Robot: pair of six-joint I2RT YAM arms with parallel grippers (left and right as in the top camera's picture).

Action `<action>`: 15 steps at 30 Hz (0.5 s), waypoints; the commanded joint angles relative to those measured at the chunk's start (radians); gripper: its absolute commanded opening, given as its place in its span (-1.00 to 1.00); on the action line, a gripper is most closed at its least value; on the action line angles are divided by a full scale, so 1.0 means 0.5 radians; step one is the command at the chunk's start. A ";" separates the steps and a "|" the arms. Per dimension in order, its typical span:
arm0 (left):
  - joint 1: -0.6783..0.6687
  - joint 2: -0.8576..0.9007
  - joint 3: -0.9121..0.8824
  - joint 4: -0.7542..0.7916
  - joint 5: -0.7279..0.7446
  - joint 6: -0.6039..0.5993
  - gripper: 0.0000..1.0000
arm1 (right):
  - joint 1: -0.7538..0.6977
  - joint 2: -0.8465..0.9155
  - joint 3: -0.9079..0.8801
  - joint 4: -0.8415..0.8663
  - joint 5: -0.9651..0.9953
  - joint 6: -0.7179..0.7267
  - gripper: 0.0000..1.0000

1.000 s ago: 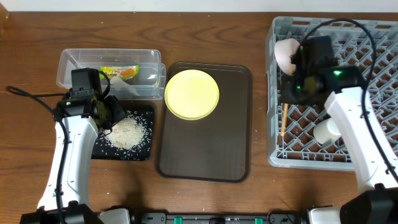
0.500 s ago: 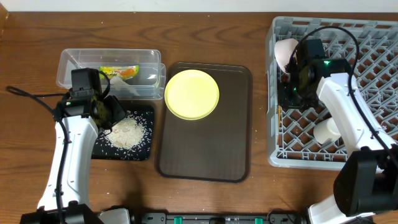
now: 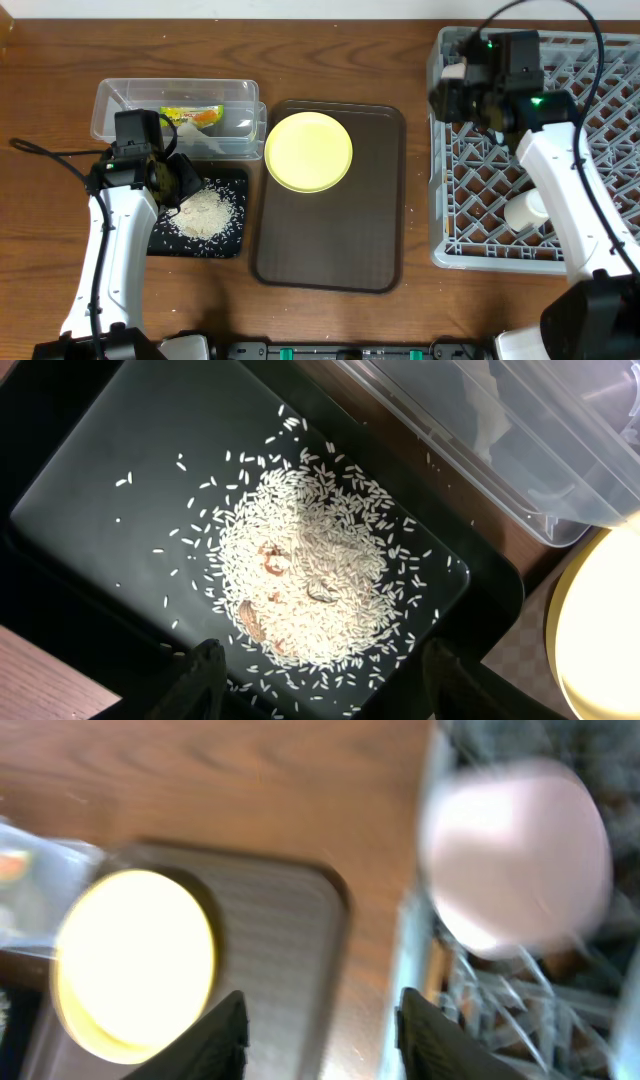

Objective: Sort waste into correct bins and load items into the dishwasher rack
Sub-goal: 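Reach the right gripper to the yellow plate rim and grasp it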

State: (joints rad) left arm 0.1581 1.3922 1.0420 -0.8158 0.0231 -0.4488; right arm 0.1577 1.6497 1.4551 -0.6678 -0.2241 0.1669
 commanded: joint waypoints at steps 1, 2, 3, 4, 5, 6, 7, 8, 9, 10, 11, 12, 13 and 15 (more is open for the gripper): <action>0.008 -0.007 0.014 -0.012 -0.009 -0.018 0.32 | 0.143 0.031 0.016 0.065 -0.101 -0.014 0.00; 0.008 -0.007 0.014 -0.013 -0.008 -0.018 0.32 | 0.185 0.060 0.016 0.089 -0.074 -0.013 0.04; 0.008 -0.007 0.014 -0.013 -0.009 -0.018 0.32 | 0.233 0.103 0.016 0.108 -0.028 0.002 0.05; 0.008 -0.007 0.014 -0.012 -0.009 -0.018 0.32 | 0.270 0.138 0.016 0.119 0.013 0.018 0.08; 0.008 -0.007 0.014 -0.013 -0.008 -0.018 0.32 | 0.317 0.196 0.016 0.134 0.072 0.042 0.11; 0.008 -0.007 0.014 -0.012 -0.009 -0.018 0.32 | 0.352 0.240 0.016 0.142 0.104 0.054 0.12; 0.008 -0.007 0.014 -0.013 -0.009 -0.018 0.32 | 0.385 0.291 0.016 0.150 0.134 0.079 0.13; 0.008 -0.007 0.014 -0.013 -0.008 -0.018 0.32 | 0.421 0.351 0.016 0.166 0.140 0.105 0.13; 0.008 -0.007 0.014 -0.013 -0.008 -0.018 0.32 | 0.449 0.403 0.016 0.180 0.140 0.136 0.13; 0.008 -0.007 0.014 -0.013 -0.009 -0.018 0.32 | 0.478 0.465 0.016 0.195 0.140 0.170 0.13; 0.008 -0.007 0.014 -0.013 -0.009 -0.018 0.32 | 0.500 0.515 0.016 0.208 0.140 0.195 0.13; 0.008 -0.007 0.014 -0.013 -0.008 -0.018 0.32 | 0.524 0.571 0.016 0.220 0.140 0.226 0.12; 0.008 -0.007 0.014 -0.013 -0.008 -0.018 0.32 | 0.547 0.623 0.016 0.233 0.140 0.262 0.13; 0.008 -0.007 0.014 -0.013 -0.008 -0.018 0.32 | 0.591 0.707 0.016 0.257 0.140 0.303 0.13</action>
State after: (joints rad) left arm 0.1581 1.3922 1.0420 -0.8162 0.0231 -0.4488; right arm 0.4206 1.9553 1.4578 -0.5526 -0.1707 0.2516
